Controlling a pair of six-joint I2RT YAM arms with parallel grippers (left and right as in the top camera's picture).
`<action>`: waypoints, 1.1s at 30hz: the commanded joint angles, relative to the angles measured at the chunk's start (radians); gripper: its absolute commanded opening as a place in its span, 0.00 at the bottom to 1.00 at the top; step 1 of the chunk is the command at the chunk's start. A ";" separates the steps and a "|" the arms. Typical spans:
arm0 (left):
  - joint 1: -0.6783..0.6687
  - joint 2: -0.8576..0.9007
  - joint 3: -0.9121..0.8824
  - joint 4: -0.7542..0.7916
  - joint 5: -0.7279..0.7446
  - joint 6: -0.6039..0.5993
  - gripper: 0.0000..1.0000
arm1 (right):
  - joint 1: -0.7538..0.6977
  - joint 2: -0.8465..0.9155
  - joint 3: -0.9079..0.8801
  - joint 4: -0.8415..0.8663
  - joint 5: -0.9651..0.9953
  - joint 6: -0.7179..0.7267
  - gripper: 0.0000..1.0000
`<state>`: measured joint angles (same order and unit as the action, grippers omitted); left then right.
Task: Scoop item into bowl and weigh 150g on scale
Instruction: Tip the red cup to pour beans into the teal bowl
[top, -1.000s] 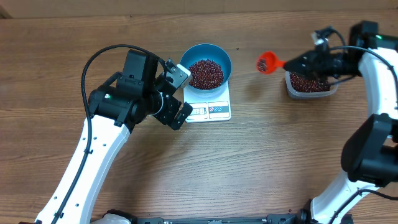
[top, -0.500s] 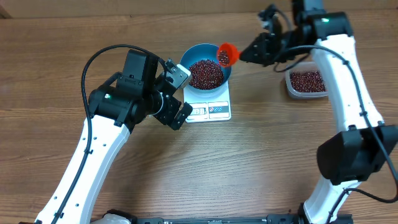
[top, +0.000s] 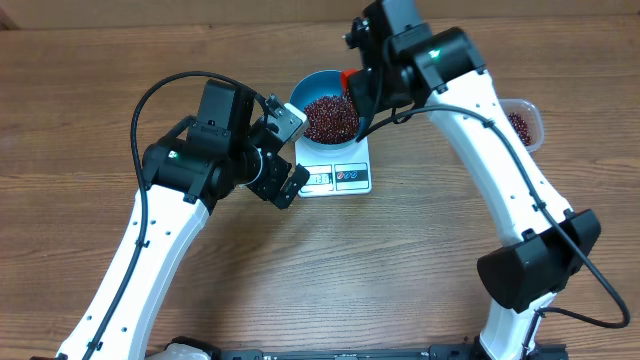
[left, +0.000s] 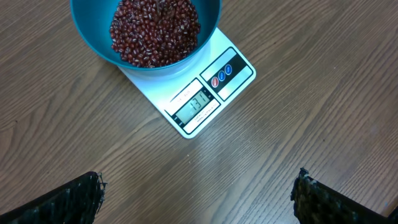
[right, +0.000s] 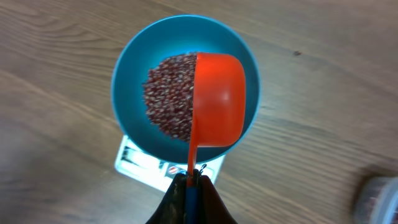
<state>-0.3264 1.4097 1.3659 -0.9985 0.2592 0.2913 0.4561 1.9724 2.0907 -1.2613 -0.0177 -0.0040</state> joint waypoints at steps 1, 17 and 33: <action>0.005 -0.010 0.021 0.004 0.019 -0.007 1.00 | 0.032 -0.016 0.031 0.018 0.164 0.003 0.04; 0.005 -0.010 0.021 0.004 0.019 -0.007 1.00 | 0.040 -0.016 0.031 0.032 0.146 0.000 0.04; 0.005 -0.010 0.021 0.004 0.019 -0.007 1.00 | 0.017 -0.021 0.032 0.024 0.024 -0.098 0.04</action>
<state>-0.3264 1.4097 1.3659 -0.9985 0.2592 0.2913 0.4938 1.9724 2.0907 -1.2411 0.0486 -0.0822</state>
